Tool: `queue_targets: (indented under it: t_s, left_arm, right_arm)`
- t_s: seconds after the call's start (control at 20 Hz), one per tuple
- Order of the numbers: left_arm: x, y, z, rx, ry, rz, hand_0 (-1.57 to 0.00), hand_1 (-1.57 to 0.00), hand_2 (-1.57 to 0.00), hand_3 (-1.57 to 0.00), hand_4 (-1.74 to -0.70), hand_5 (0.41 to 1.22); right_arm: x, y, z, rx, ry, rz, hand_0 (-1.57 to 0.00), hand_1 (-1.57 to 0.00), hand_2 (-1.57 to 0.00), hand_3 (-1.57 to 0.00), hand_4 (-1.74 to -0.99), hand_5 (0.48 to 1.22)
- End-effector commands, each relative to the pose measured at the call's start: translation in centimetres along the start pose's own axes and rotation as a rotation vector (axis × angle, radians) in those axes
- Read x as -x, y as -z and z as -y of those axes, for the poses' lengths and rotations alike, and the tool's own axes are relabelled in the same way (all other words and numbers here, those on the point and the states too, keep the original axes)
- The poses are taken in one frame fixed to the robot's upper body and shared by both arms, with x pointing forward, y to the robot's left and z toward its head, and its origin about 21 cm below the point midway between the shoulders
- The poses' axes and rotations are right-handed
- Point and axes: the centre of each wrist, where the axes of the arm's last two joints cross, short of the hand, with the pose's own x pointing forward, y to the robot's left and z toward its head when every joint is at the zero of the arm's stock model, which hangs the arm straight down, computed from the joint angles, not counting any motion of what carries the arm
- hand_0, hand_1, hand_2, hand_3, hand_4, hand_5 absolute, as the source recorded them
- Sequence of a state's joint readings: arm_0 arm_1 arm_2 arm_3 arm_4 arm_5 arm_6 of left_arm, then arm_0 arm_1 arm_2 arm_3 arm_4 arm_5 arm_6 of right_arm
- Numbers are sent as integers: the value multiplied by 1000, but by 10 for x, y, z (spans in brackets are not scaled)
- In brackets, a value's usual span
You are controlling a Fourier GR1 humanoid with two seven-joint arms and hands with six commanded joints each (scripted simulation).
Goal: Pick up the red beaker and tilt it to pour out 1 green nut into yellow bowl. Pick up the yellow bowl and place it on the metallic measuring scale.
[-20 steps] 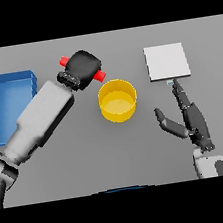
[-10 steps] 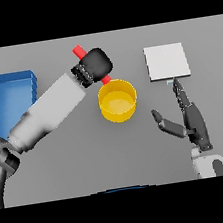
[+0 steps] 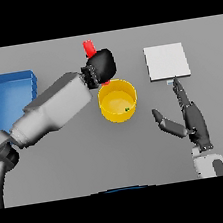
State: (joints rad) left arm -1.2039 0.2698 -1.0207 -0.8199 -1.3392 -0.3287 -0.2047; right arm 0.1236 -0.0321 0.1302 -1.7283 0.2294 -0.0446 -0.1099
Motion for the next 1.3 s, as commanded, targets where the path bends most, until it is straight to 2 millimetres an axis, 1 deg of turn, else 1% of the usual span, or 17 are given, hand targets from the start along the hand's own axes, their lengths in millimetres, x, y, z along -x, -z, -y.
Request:
queue_targets:
  t_s: [0.0, 0.1, 0.2, 0.3, 0.4, 0.45, 0.5, 0.6, 0.65, 0.75, 0.8, 0.85, 0.9, 1.0, 1.05, 1.15, 1.25]
  left_arm:
    - [0, 1, -2, 4, 28, 0, -1571, -1571, -1571, -1568, -1733, 1221]
    - [-7, 5, -10, 6, 98, -5, -1571, -1571, -1571, -1569, -1733, 1221]
    - [5, 0, -22, 1, 180, -7, -1571, -1571, -1571, -1570, -1733, 1221]
    - [16, -1, -35, -6, 241, -24, -1571, -1571, -1571, -1570, -1732, 1221]
    - [47, -11, -54, -4, 305, -60, -1571, -1571, -1571, -1570, -1729, 1221]
    - [64, -17, -64, -19, 303, -97, -1571, -1571, -1571, -1571, -1728, 1221]
    - [81, -23, -69, -17, 275, -145, -1571, -1571, -1571, -1571, -1727, 1221]
    - [119, -41, -67, -44, 214, -233, -1571, -1571, -1571, -1571, -1720, 1221]
    - [138, -51, -69, -55, 157, -290, -1571, -1571, -1571, -1571, -1720, 1221]
    - [172, -70, -65, -51, 2, -414, -1571, -1571, -1571, -1571, -1725, 1221]
    - [187, -79, -60, -55, -116, -460, -1571, -1571, -1571, -1571, -1728, 1221]
    - [205, -95, -50, -71, -291, -518, -1571, -1571, -1571, -1523, -1731, 1221]
    - [220, -109, -35, -90, -448, -561, -1571, -1571, -1571, -1515, -1733, 1221]
    - [241, -134, 5, -128, -771, -644, -1571, -1571, -1571, -1507, -1736, 1221]
    - [247, -146, 29, -162, -908, -673, -1571, -1571, -1571, -1520, -1737, 1221]
    - [250, -164, 69, -229, -1126, -732, -1571, -1571, -1571, -1538, -1738, 1221]
    - [239, -169, 111, -251, -1296, -803, -1571, -1571, -1571, -1550, -1739, 1221]
  right_arm:
    - [-1, 0, 3, 2, 6, 3, 1, 1, 1, 1, -1136, 579]
    - [-3, -1, 7, 11, 6, 2, 1, 1, 1, 1, -1133, 579]
    - [0, 2, 2, 13, 6, -7, 1, 1, 1, 1, -1128, 575]
    - [1, -3, 0, 17, 2, 2, 1, 1, 1, 1, -1138, 572]
    - [-2, -1, -1, 18, 16, -2, 1, 1, 1, 1, -1138, 565]
    - [-4, 3, 1, 22, -3, 1, 1, 1, 1, 1, -1135, 563]
    - [-3, 2, -1, 18, -8, 2, 1, 1, 1, 1, -1133, 557]
    - [-3, 0, 0, 7, 8, 24, 1, 1, 1, 1, -1131, 553]
    - [0, -2, 1, 2, 13, 16, 1, 1, 1, 1, -1128, 554]
    - [-4, 3, 0, -17, 34, 20, 1, 1, 1, 1, -1105, 559]
    - [-2, 5, -2, -23, 26, 17, 1, 1, 1, 1, -1104, 563]
    - [-1, 6, -2, -31, 28, 19, 1, 1, 1, 1, -1102, 572]
    - [-1, 8, 1, -31, 20, 28, 1, 1, 1, 1, -1104, 576]
    - [-2, 10, 0, -33, 35, 24, 1, 1, 1, 1, -1114, 578]
    - [-1, 9, 0, -39, 34, 31, 1, 1, 1, 1, -1116, 582]
    - [-1, 11, -2, -39, 16, 33, 1, 1, 1, 1, -1118, 595]
    - [2, 7, 0, -50, -7, 26, 1, 1, 1, 1, -1127, 606]
